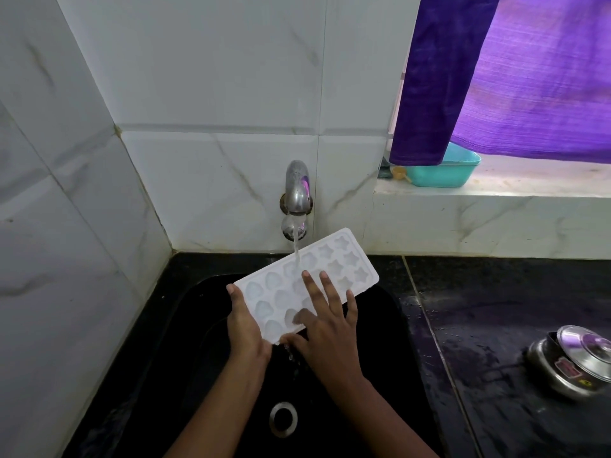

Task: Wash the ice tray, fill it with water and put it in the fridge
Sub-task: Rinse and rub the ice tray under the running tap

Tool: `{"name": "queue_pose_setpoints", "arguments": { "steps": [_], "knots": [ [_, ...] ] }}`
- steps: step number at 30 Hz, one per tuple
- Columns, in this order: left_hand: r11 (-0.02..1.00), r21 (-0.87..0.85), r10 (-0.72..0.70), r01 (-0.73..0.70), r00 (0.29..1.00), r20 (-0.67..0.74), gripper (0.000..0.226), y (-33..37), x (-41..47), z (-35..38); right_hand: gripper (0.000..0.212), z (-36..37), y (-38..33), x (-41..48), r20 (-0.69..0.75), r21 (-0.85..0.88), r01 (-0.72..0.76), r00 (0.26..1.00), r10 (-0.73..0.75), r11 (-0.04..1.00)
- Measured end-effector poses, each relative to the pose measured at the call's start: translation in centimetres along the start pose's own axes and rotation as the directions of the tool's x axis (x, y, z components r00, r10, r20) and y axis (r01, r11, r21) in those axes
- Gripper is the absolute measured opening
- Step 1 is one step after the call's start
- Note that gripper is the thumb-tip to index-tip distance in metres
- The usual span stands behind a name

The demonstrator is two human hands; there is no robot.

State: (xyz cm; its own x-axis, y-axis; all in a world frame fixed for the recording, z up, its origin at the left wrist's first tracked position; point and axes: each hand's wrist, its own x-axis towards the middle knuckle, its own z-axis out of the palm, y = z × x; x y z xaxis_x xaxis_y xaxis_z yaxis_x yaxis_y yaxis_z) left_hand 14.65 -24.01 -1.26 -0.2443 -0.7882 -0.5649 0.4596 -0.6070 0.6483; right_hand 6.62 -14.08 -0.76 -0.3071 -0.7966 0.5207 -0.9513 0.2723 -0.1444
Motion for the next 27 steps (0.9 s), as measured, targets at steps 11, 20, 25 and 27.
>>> {"name": "queue_pose_setpoints", "arguments": {
  "steps": [11,20,25,27],
  "knots": [
    [0.995,-0.067,0.069,-0.071,0.997,-0.039,0.052,0.7,-0.7,-2.3,0.024,-1.0,1.6,-1.8,-0.018,0.344,-0.237,0.966,0.259,0.909],
    [0.993,-0.062,0.098,-0.101,0.994,-0.055,0.058,1.1,-1.3,-1.8,0.037,0.2,-0.2,0.2,0.213,0.173,-0.1,0.975,0.062,0.98],
    [0.992,-0.041,0.118,-0.122,0.99,-0.079,0.059,0.8,-1.2,-1.9,0.032,-0.1,1.3,0.8,0.281,0.153,-0.041,0.96,-0.003,0.987],
    [0.993,-0.056,0.095,-0.099,0.993,-0.076,0.062,0.5,-1.3,-1.9,0.037,-0.4,1.0,1.1,0.225,0.132,-0.056,0.974,0.025,0.99]
  ]
}}
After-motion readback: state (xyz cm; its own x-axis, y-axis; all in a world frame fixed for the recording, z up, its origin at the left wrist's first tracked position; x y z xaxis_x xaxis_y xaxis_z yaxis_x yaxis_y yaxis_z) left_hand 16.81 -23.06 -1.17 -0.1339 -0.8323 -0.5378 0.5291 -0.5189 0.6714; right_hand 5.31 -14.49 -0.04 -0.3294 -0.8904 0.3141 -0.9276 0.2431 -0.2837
